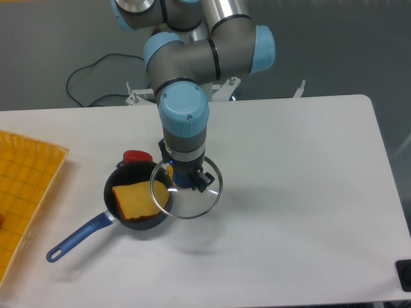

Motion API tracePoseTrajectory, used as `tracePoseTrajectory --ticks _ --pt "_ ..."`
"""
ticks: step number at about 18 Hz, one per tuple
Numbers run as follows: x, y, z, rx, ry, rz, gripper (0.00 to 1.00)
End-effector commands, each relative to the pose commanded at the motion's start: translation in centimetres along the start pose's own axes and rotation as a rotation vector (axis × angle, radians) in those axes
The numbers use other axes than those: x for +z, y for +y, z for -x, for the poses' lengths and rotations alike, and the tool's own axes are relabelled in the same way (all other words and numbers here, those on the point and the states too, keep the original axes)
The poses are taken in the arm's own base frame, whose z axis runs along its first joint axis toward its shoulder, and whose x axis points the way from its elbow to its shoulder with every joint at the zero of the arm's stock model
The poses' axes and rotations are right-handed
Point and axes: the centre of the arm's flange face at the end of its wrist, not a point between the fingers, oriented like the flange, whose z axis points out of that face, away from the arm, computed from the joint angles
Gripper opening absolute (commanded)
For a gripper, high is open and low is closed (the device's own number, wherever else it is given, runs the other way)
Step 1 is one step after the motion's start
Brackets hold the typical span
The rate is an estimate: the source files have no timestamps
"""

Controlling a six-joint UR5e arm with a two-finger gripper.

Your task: Close the pot lid

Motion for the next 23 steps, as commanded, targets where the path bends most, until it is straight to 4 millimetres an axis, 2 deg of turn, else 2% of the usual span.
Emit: tracePoseTrajectory --ticks 13,23 --pt "-0.3 -0.1 -0.2 -0.011 -0.004 -0.002 0.37" --pt "1.2 -1.8 -2.0 -0.057 -0.028 -0.016 0.37"
